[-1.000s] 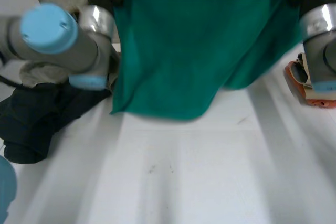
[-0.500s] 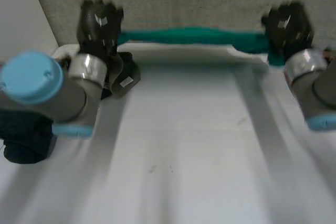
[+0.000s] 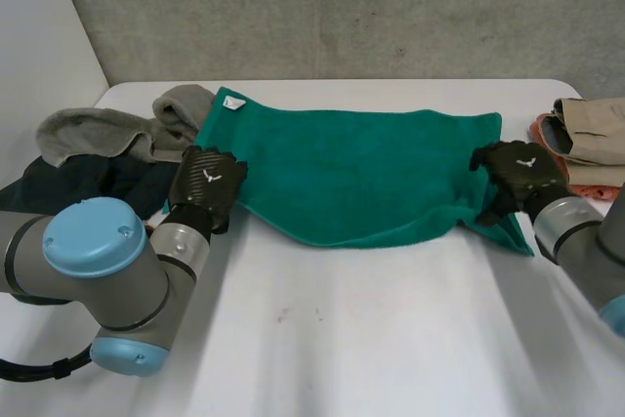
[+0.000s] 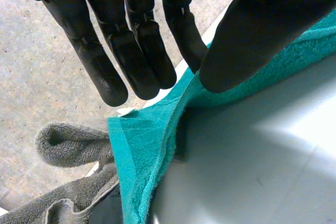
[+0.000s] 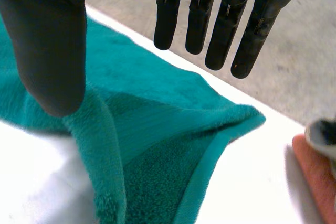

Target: Fold the laundry.

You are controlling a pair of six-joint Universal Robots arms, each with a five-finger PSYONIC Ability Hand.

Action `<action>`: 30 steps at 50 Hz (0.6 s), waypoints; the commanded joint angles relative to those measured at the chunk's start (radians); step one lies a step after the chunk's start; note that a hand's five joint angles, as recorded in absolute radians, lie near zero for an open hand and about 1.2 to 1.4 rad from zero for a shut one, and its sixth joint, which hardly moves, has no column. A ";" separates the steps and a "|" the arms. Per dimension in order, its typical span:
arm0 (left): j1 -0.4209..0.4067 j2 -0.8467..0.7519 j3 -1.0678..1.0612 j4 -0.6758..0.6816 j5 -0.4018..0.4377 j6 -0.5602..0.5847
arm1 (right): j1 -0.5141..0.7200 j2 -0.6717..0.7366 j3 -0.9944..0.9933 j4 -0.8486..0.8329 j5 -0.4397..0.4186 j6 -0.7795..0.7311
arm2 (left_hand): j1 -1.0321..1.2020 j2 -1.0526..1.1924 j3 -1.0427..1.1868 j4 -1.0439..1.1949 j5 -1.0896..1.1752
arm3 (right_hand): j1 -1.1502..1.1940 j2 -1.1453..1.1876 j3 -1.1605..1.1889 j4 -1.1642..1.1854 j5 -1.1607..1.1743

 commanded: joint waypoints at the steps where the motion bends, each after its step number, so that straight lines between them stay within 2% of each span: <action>1: 0.013 0.000 0.008 -0.001 -0.001 -0.004 | -0.075 0.070 -0.138 0.179 -0.009 0.228 | 0.265 0.199 0.205 0.194 0.231 | 0.072 0.010 0.010 0.006 0.007; 6: 0.016 -0.001 0.013 -0.002 -0.001 -0.019 | -0.091 0.104 -0.199 0.332 -0.018 0.228 | 0.265 0.199 0.205 0.194 0.231 | 0.087 0.025 0.025 0.021 0.022; 10: 0.024 -0.001 0.014 -0.002 -0.001 -0.024 | -0.106 0.110 -0.213 0.394 -0.030 0.227 | 0.265 0.199 0.205 0.194 0.231 | 0.096 0.034 0.033 0.030 0.031; 17: 0.030 -0.001 0.025 -0.013 0.001 -0.024 | -0.103 0.137 -0.213 0.400 -0.050 0.215 | 0.265 0.199 0.205 0.194 0.231 | 0.137 0.075 0.074 0.071 0.072; 21: 0.044 -0.001 0.028 -0.030 0.001 -0.025 | -0.097 0.177 -0.231 0.388 -0.041 0.190 | 0.265 0.199 0.205 0.194 0.231 | 0.307 0.245 0.244 0.241 0.242; 25: 0.045 0.000 0.026 -0.054 0.001 -0.024 | -0.094 0.223 -0.274 0.369 -0.037 0.176 | 0.265 0.199 0.205 0.194 0.231 | 0.857 0.795 0.795 0.791 0.792; 26: 0.045 0.002 0.026 -0.069 0.001 -0.024 | -0.094 0.232 -0.287 0.368 -0.037 0.172 | 0.265 0.199 0.205 0.194 0.231 | 0.919 0.857 0.857 0.853 0.854; 30: 0.041 0.022 0.020 -0.146 0.001 -0.021 | -0.103 0.210 -0.279 0.368 -0.047 0.152 | 0.265 0.199 0.205 0.194 0.231 | 0.920 0.858 0.857 0.854 0.855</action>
